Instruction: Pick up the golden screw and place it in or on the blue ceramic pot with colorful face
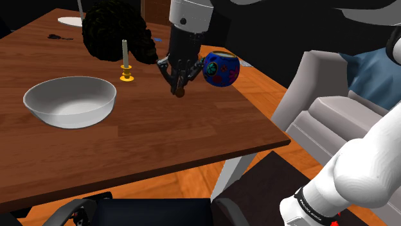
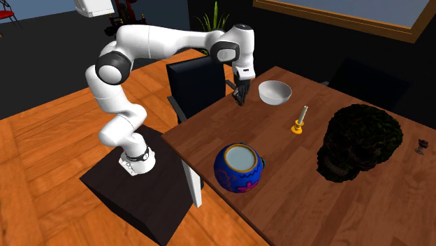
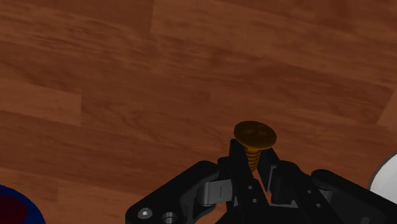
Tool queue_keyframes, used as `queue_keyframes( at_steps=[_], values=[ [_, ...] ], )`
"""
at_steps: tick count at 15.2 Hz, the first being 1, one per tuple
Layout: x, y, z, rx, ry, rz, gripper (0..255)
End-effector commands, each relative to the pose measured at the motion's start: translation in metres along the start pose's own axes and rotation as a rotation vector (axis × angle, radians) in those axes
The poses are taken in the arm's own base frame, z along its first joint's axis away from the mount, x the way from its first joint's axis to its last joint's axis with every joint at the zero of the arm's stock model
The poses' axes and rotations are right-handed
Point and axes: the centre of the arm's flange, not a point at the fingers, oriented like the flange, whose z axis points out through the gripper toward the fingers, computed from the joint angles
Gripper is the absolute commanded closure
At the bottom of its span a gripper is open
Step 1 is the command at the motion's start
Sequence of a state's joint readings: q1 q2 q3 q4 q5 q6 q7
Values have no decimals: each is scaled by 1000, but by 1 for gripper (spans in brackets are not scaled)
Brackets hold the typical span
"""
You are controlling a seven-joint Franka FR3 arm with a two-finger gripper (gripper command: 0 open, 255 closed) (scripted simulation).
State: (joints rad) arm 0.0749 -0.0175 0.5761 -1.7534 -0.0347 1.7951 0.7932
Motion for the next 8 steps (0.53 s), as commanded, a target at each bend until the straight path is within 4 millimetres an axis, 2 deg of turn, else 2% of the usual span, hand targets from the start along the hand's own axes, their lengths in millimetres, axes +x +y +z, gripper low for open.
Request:
queue_keyframes(
  at_steps=[1, 8],
  values=[
    [1, -1, -10, 0, 0, 0, 255],
    [4, -1, -47, 0, 0, 0, 255]
  ],
)
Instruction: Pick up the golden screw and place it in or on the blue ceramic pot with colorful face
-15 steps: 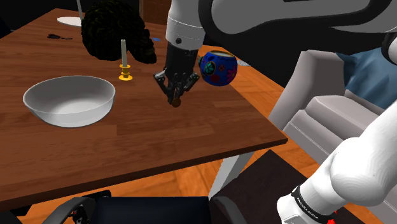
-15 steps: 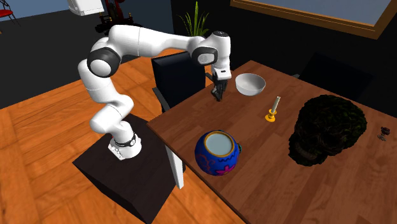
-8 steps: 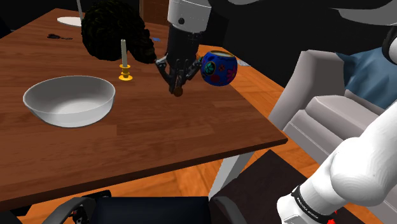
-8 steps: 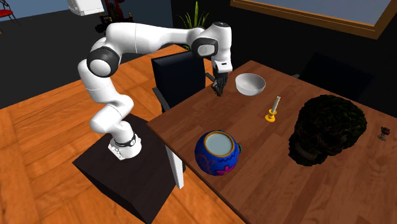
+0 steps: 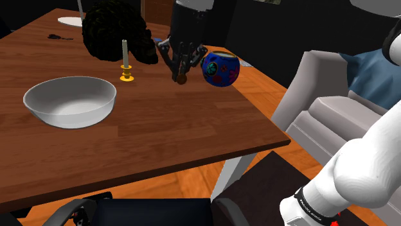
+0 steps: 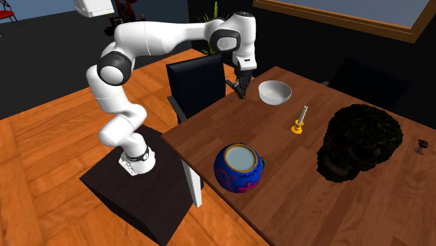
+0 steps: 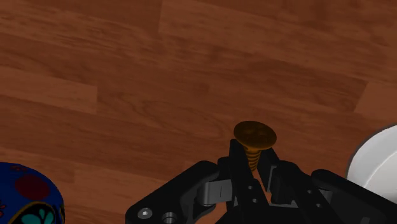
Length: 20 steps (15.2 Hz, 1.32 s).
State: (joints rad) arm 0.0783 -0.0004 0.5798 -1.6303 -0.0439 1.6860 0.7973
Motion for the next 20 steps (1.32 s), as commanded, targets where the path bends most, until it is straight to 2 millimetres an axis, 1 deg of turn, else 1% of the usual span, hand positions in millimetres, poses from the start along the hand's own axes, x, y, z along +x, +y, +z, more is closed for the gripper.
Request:
queue_keyframes(
  at_steps=[1, 17, 20],
  values=[
    [1, 0, -11, 0, 0, 0, 255],
    [7, -1, -94, 0, 0, 0, 255],
    [26, 34, -93, 0, 0, 0, 255]
  ],
)
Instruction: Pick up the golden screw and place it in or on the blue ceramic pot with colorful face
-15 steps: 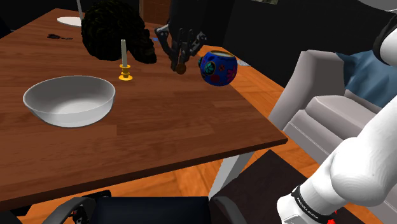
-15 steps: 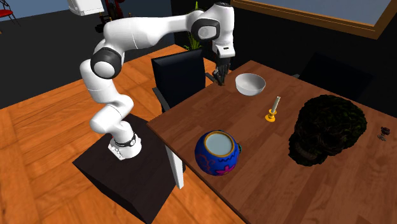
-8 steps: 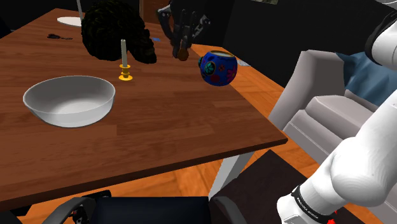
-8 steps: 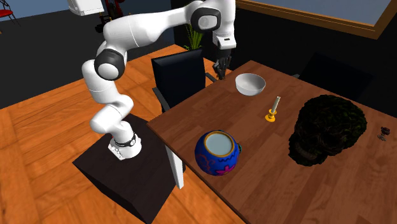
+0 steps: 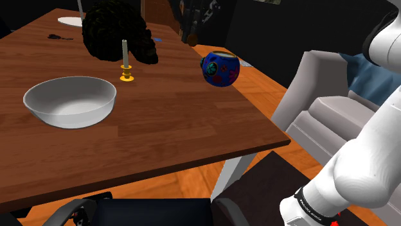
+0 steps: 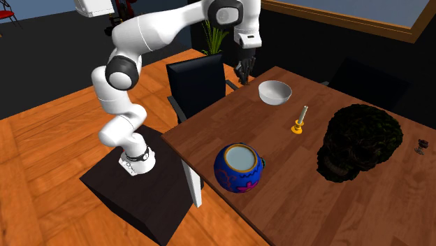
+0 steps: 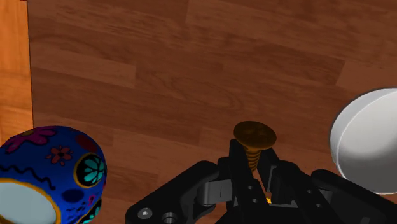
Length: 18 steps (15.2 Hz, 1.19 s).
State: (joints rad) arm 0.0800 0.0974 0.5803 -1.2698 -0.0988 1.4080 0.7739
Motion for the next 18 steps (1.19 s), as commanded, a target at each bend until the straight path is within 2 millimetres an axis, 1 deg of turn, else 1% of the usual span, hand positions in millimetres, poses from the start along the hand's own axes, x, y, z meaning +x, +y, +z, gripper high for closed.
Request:
queue_keyframes(
  at_steps=[1, 18],
  values=[
    [10, 23, 2, 0, 0, -1, 255],
    [117, 220, 6, 0, 0, -1, 255]
  ],
)
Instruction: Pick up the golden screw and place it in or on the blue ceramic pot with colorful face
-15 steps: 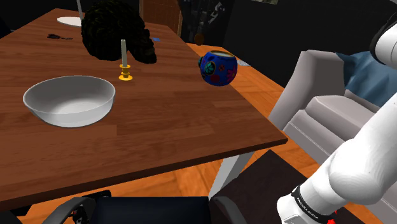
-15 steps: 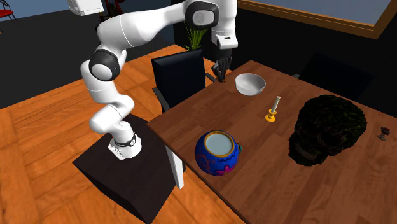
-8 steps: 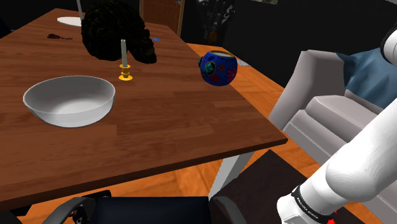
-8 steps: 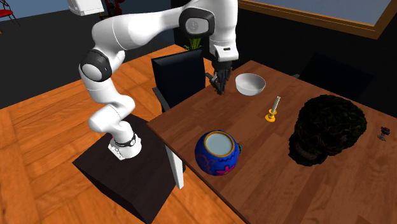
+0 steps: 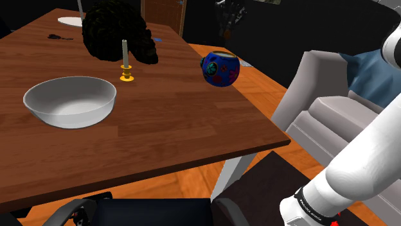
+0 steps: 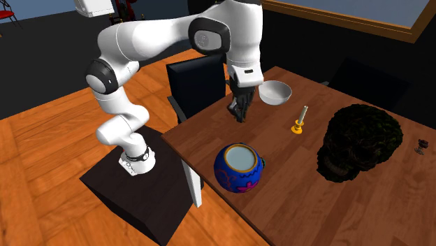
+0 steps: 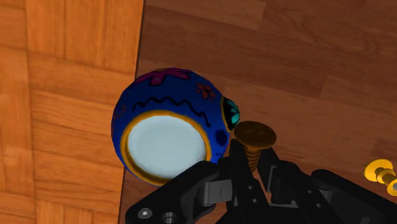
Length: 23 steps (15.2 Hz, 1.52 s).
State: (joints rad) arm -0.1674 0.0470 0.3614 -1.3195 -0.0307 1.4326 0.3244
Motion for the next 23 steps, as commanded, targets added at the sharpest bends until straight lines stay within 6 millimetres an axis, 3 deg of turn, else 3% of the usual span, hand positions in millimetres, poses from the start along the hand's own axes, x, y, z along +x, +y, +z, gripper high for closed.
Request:
queue_keyframes(
  at_steps=[1, 6, 20, 23],
  values=[
    [13, 24, 1, 0, 0, -1, 255],
    [44, 82, 2, 0, 0, -1, 255],
    [39, 82, 75, 0, 0, -1, 255],
    [39, 82, 75, 0, 0, -1, 255]
  ],
)
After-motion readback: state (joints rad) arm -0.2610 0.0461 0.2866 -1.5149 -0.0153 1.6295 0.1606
